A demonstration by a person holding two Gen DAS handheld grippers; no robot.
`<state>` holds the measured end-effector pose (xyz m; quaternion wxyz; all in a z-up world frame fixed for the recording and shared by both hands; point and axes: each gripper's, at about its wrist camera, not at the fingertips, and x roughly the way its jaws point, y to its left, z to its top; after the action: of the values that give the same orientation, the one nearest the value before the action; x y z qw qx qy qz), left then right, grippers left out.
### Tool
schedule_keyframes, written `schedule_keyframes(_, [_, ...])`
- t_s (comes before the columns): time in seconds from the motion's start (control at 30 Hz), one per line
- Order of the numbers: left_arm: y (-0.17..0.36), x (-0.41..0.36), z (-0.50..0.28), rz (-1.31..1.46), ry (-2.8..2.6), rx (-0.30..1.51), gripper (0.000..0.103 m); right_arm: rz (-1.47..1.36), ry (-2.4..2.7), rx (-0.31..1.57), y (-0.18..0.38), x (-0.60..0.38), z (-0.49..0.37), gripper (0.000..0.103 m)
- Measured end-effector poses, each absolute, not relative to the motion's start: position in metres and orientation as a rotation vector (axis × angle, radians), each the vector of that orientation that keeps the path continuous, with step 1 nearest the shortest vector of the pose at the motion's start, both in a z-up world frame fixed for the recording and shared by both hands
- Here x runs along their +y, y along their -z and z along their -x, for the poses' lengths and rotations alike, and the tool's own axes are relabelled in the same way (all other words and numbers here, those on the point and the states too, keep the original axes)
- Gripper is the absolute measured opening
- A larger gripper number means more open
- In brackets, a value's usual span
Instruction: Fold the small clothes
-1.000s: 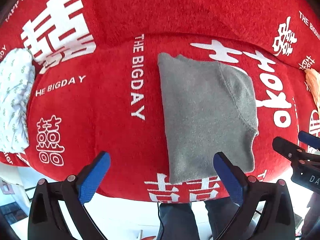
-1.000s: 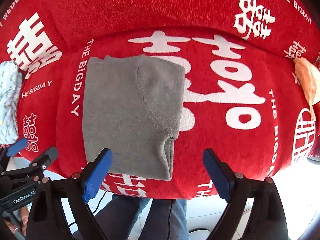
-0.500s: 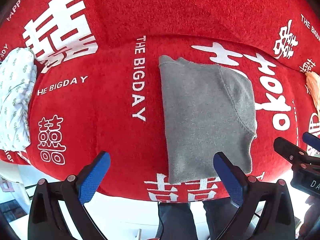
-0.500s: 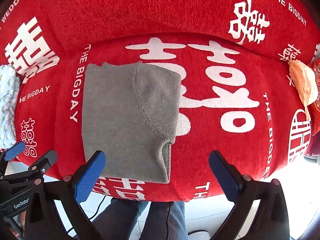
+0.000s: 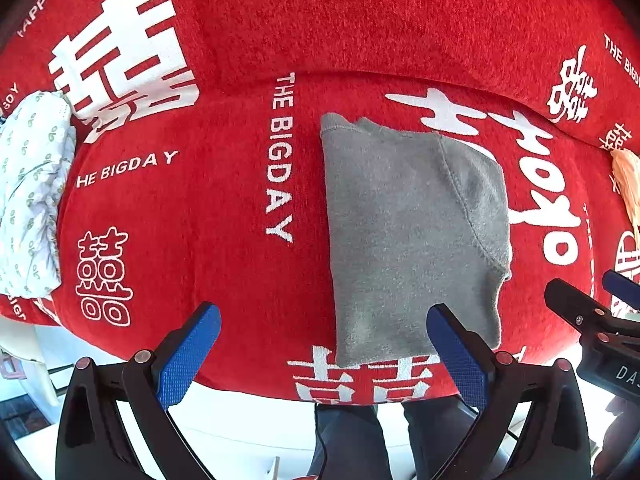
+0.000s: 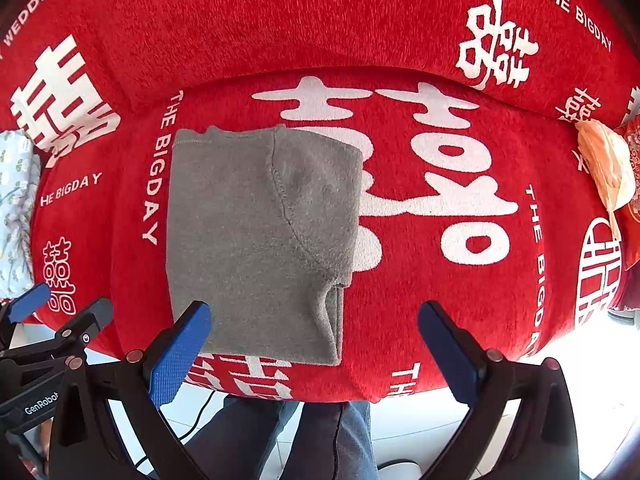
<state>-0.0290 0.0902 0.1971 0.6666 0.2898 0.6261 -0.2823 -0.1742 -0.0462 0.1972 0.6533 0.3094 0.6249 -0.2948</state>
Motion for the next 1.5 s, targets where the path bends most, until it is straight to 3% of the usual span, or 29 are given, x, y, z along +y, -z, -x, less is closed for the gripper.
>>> schedule_keyframes(1.5, [-0.2051, 0.0919, 0.0294, -0.662, 0.608, 1.388, 0.103, -0.688, 0.667, 1.402, -0.2065, -0.0478, 0.1714, 0.103])
